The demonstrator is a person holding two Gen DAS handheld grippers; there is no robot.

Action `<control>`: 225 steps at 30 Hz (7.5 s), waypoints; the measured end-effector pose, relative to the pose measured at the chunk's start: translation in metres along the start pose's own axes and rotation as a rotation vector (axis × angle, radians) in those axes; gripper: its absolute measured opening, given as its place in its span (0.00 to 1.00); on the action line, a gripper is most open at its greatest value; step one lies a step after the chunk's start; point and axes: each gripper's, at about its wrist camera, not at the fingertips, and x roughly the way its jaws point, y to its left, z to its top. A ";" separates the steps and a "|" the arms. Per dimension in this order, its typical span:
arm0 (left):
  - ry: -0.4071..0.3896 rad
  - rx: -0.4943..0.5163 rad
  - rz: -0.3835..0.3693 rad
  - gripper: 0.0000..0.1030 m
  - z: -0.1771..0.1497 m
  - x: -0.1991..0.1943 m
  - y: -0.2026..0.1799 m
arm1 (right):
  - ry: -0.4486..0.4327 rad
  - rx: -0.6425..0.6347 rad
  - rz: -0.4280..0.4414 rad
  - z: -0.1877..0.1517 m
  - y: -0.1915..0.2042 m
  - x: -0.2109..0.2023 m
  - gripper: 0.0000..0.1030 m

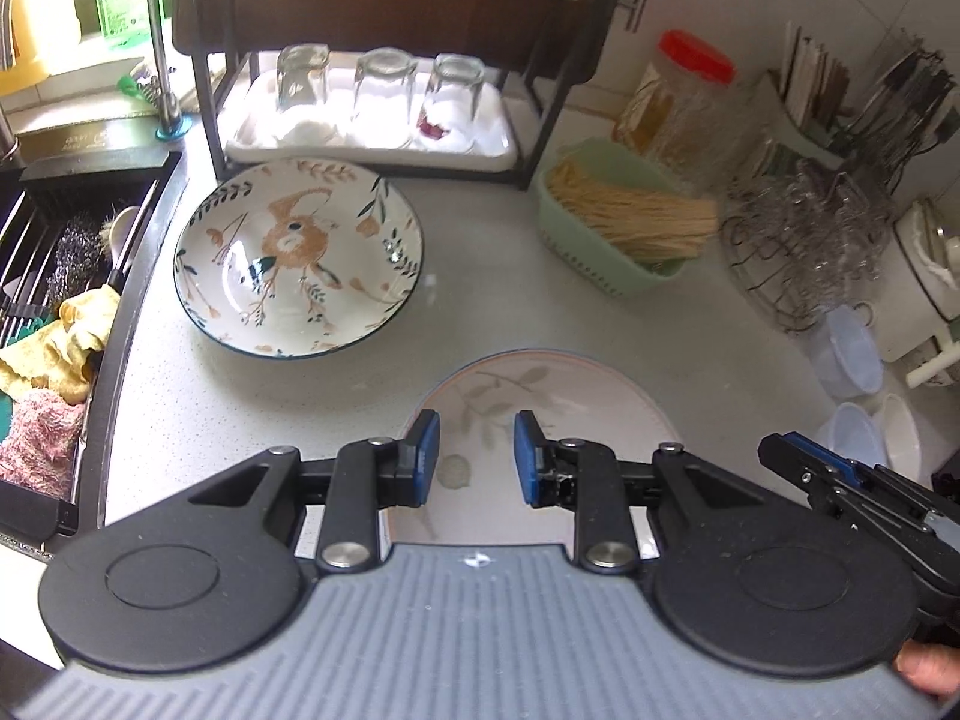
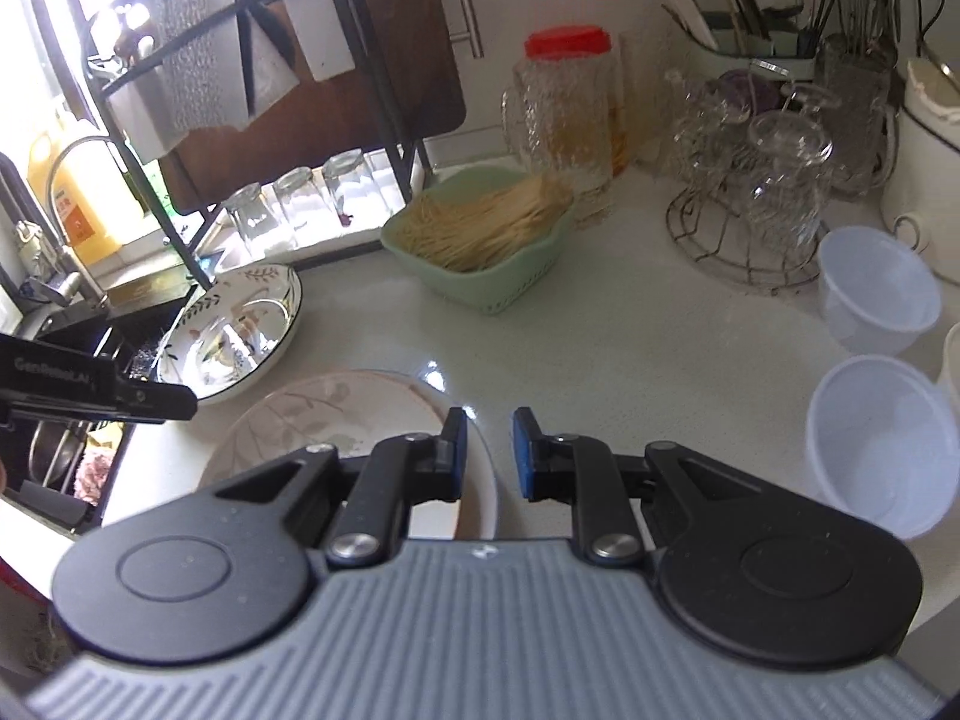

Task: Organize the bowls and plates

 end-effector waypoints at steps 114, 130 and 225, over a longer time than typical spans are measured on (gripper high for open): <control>0.087 -0.018 -0.038 0.60 0.123 0.130 0.217 | 0.311 0.024 0.057 0.068 0.146 0.186 0.52; 0.150 0.099 -0.123 0.23 0.148 0.165 0.224 | 0.379 0.109 0.024 0.063 0.150 0.226 0.11; 0.110 0.169 -0.020 0.24 0.023 0.055 0.029 | 0.478 0.096 0.177 0.000 0.021 0.080 0.14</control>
